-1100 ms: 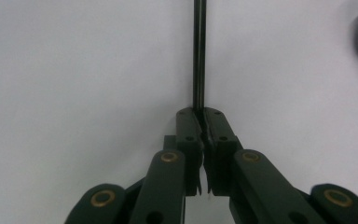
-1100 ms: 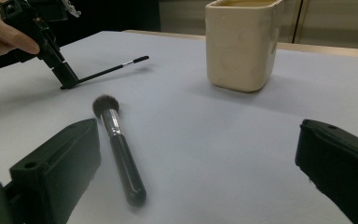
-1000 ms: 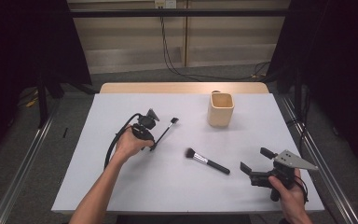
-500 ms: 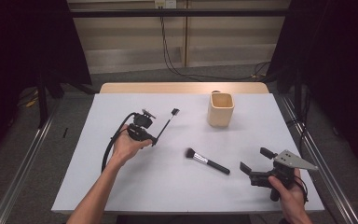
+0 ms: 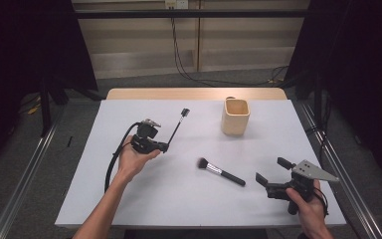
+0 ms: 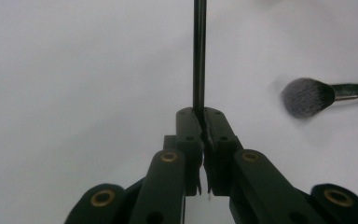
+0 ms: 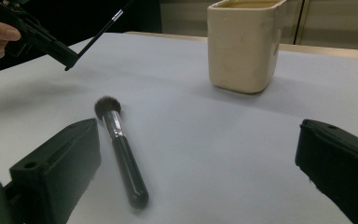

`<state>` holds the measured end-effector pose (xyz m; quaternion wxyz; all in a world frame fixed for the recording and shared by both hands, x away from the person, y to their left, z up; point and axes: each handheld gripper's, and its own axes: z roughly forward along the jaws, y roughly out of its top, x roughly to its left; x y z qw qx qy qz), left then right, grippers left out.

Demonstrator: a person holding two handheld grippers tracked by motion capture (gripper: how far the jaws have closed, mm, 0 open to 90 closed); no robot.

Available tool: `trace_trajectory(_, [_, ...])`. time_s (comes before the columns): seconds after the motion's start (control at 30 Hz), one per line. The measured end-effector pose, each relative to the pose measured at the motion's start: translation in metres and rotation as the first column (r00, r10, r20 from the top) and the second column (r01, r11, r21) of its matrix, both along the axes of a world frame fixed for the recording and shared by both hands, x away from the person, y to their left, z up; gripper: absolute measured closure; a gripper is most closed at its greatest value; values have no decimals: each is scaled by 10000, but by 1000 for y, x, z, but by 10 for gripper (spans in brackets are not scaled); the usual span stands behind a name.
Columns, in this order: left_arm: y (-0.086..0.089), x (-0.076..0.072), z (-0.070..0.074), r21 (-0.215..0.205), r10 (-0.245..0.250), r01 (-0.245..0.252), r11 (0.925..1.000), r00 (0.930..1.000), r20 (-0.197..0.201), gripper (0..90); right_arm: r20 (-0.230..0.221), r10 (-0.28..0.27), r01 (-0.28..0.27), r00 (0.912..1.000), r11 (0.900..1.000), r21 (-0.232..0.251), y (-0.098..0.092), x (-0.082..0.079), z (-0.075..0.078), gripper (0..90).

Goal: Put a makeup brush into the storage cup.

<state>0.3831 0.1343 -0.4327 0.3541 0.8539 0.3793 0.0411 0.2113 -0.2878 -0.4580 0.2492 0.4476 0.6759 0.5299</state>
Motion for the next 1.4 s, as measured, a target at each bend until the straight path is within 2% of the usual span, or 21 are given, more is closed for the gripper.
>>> trace_trajectory(0.27, [0, -8, -1, -568, -18, 57, 9984, 9977, 685, 860, 31, 47, -47, 10000, 10000, 44, 1, 0, 0, 0])
trace_trajectory(0.37, [0, -10, -1, -663, -59, 123, 9977, 9953, 964, 860, 37, 47, -47, 10000, 10000, 67, 1, 0, 0, 0])
trace_trajectory(0.5, [1, -12, -1, -854, -15, 113, 9963, 9935, 1140, 860, 38, 146, -147, 9999, 9999, 35, 2, 1, 0, 0])
trace_trajectory(0.63, [4, -15, 1, -1092, -28, 208, 9938, 9867, 1625, 860, 52, 271, -271, 9996, 9996, -17, 3, 1, 0, 0])
trace_trajectory(0.67, [5, -16, 1, -1245, -39, 240, 9919, 9872, 1594, 860, 67, 282, -282, 9996, 9996, -13, 3, 1, 0, 0])
trace_trajectory(0.83, [9, -21, 4, -1379, -44, 328, 9899, 9795, 2015, 860, 95, 350, -350, 9993, 9994, -1, 5, 2, 0, 0])
trace_trajectory(0.87, [9, -22, 4, -1451, -145, 426, 9885, 9817, 1899, 860, 84, 344, -344, 9994, 9994, 33, 5, 2, 0, 0])
trace_trajectory(0.93, [10, -25, 4, -1237, -253, 529, 9909, 9764, 2147, 859, 128, 359, -359, 9993, 9993, 53, 6, 2, 1, 0])
trace_trajectory(1.07, [14, -32, 4, -1762, -248, 669, 9821, 9726, 2312, 860, 273, 608, -609, 9978, 9981, 26, 9, 2, 1, 0])
trace_trajectory(1.1, [14, -34, 3, -1773, -210, 666, 9819, 9686, 2477, 860, 256, 664, -666, 9975, 9978, 42, 10, 2, 1, 0])
trace_trajectory(1.23, [16, -40, 0, -1955, -85, 610, 9788, 9659, 2589, 860, 343, 949, -950, 9949, 9955, 19, 14, 3, 2, 0])
trace_trajectory(1.33, [17, -44, -1, -1932, -168, 694, 9787, 9651, 2614, 860, 382, 1278, -1280, 9911, 9918, 19, 18, 4, 3, 0])
trace_trajectory(1.4, [18, -46, -1, -2006, -170, 740, 9769, 9621, 2721, 860, 475, 1380, -1383, 9893, 9904, 24, 21, 5, 4, 0])
